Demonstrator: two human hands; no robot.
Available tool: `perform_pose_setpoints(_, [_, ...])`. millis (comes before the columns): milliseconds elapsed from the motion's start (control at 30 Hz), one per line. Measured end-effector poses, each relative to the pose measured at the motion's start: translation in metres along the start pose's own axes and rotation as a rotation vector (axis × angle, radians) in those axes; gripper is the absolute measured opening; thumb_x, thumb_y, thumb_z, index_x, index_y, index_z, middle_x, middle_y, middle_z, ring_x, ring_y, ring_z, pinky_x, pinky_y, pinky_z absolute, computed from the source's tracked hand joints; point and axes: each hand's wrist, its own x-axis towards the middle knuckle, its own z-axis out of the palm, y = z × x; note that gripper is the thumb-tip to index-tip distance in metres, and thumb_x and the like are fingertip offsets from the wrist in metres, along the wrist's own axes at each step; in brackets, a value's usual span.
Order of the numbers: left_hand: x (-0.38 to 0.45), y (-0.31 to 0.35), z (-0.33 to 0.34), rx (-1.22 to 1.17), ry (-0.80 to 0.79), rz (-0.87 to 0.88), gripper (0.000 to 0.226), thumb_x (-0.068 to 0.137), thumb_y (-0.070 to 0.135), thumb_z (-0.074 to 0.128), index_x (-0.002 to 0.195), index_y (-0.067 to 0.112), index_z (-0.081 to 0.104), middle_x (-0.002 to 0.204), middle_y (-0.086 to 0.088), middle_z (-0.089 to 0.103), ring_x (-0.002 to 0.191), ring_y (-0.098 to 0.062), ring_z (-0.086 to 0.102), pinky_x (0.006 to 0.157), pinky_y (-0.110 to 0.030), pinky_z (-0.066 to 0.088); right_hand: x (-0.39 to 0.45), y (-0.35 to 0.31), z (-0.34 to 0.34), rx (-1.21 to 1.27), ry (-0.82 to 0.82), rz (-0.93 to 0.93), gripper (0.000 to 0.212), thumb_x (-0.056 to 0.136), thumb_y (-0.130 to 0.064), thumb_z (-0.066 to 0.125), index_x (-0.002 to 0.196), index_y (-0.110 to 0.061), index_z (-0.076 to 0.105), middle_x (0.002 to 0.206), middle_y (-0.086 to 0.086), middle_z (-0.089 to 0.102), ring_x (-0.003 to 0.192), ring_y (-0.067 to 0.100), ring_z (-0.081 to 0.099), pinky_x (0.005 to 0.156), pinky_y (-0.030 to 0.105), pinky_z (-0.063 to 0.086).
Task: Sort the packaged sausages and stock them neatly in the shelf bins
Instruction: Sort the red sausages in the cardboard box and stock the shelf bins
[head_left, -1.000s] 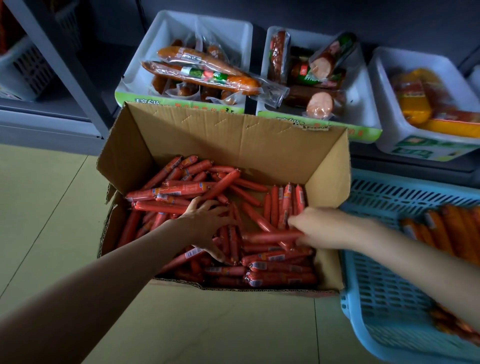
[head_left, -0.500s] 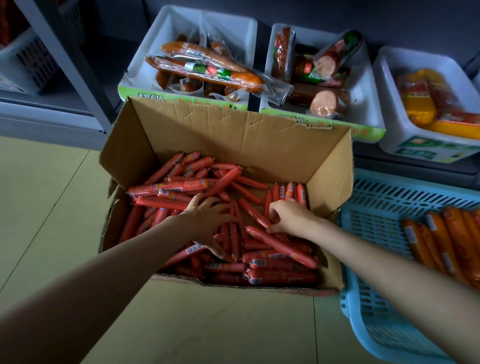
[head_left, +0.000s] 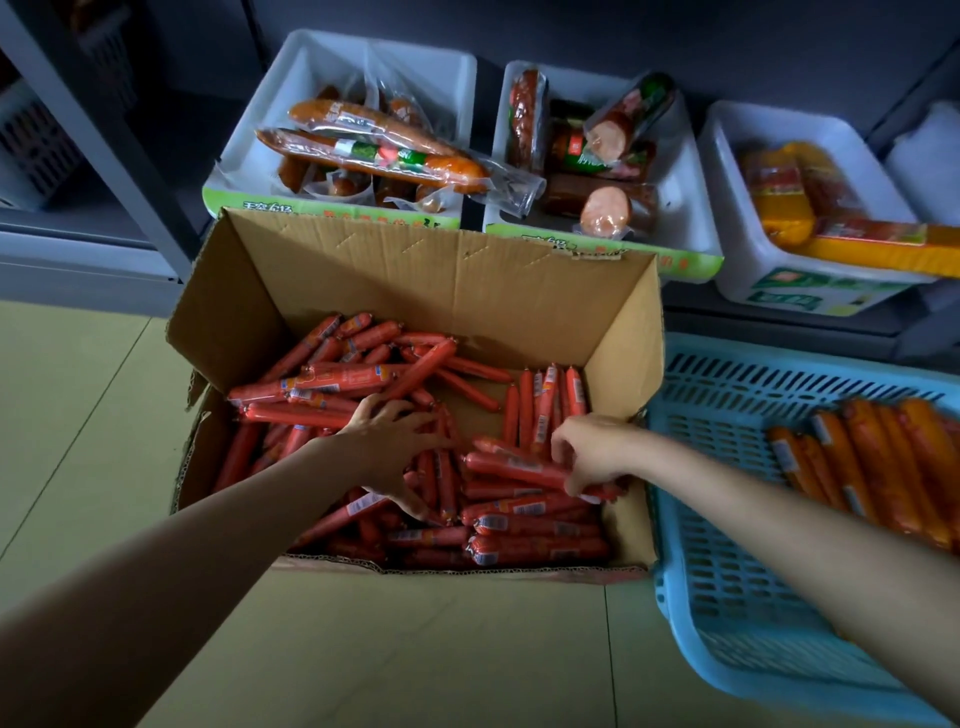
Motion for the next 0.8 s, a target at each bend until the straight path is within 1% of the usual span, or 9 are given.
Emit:
perform_pose_setpoints(33, [0.000,0.001,-0.001,-0.001,-0.007,-0.005,0.094,0.068,0.071,0.061,0.145,0.048,0.012,0.157,0.007,0.004,0.144,-0.025,0.001,0.113,-0.052,-0.003,-0.002,0.000,0.003,-0.055,0.013,-0.010,0.035,0.079,-0.025,0.073,0.109,-0.011,0.061,0.098,-0.001,0.054,0.080,0.013,0.049,0.058,0.024,0.039])
perform_pose_setpoints(100, [-0.002,0.002,-0.002,0.005,-0.022,-0.012,0.095,0.068,0.071,0.061,0.145,0.047,0.011,0.158,0.007,0.003,0.144,-0.025,0.000,0.113,-0.052,-0.003,-0.002,-0.002,0.012,-0.068,-0.013,-0.030,0.032,0.081,-0.025,0.072,0.106,-0.009,0.059,0.107,0.002,0.057,0.070,0.011,0.049,0.055,0.022,0.039])
perform_pose_setpoints(167, [-0.003,0.003,-0.003,0.008,-0.029,-0.013,0.095,0.068,0.071,0.061,0.145,0.046,0.011,0.158,0.007,0.003,0.144,-0.025,0.000,0.113,-0.052,-0.003,0.000,-0.004,0.022,-0.060,-0.013,-0.036,0.026,0.084,-0.020,0.069,0.099,-0.010,0.050,0.095,-0.002,0.054,0.064,0.007,0.045,0.052,0.020,0.036])
perform_pose_setpoints(200, [-0.003,0.002,-0.003,0.010,-0.026,-0.011,0.095,0.069,0.071,0.061,0.146,0.046,0.011,0.158,0.006,0.003,0.144,-0.025,0.000,0.113,-0.052,-0.003,0.000,-0.004,0.026,-0.053,0.002,-0.037,0.031,0.084,-0.019,0.068,0.103,-0.014,0.045,0.090,-0.004,0.050,0.068,0.007,0.045,0.055,0.020,0.037])
perform_pose_setpoints(300, [-0.004,0.002,-0.003,0.017,-0.014,-0.005,0.094,0.069,0.072,0.060,0.146,0.045,0.012,0.158,0.006,0.003,0.144,-0.026,0.001,0.113,-0.051,-0.003,0.000,-0.003,0.028,-0.029,0.008,-0.023,0.073,0.081,-0.025,0.072,0.137,-0.011,0.027,0.104,0.002,0.050,0.087,0.014,0.046,0.071,0.026,0.041])
perform_pose_setpoints(367, [-0.003,0.002,-0.003,0.005,-0.013,-0.003,0.095,0.069,0.071,0.061,0.146,0.046,0.012,0.158,0.007,0.003,0.144,-0.026,0.001,0.113,-0.051,-0.003,0.004,-0.003,0.028,-0.094,-0.008,-0.017,0.085,0.079,-0.032,0.073,0.142,-0.008,0.021,0.113,0.005,0.053,0.095,0.018,0.048,0.078,0.029,0.043])
perform_pose_setpoints(567, [-0.001,0.000,-0.001,0.006,-0.009,-0.002,0.095,0.067,0.073,0.061,0.145,0.046,0.013,0.158,0.007,0.004,0.144,-0.025,0.002,0.114,-0.051,-0.002,-0.008,0.003,0.021,-0.299,-0.002,-0.224,0.065,0.081,-0.030,0.072,0.135,-0.013,0.039,0.127,0.002,0.054,0.114,0.021,0.052,0.089,0.030,0.043])
perform_pose_setpoints(667, [-0.001,0.000,-0.002,0.017,-0.009,0.003,0.094,0.068,0.072,0.060,0.145,0.045,0.013,0.158,0.007,0.003,0.144,-0.025,0.002,0.114,-0.051,-0.002,-0.012,0.006,0.023,-0.349,-0.023,-0.188,0.063,0.082,-0.029,0.071,0.135,-0.012,0.041,0.128,0.003,0.050,0.116,0.021,0.050,0.085,0.029,0.041])
perform_pose_setpoints(800, [-0.001,0.000,-0.002,-0.001,-0.019,-0.001,0.096,0.069,0.071,0.061,0.146,0.044,0.012,0.158,0.007,0.003,0.144,-0.026,0.000,0.114,-0.052,-0.004,-0.010,0.008,0.027,-0.307,0.025,-0.137,0.055,0.087,-0.016,0.065,0.136,-0.014,0.041,0.124,0.003,0.050,0.112,0.020,0.051,0.081,0.027,0.043])
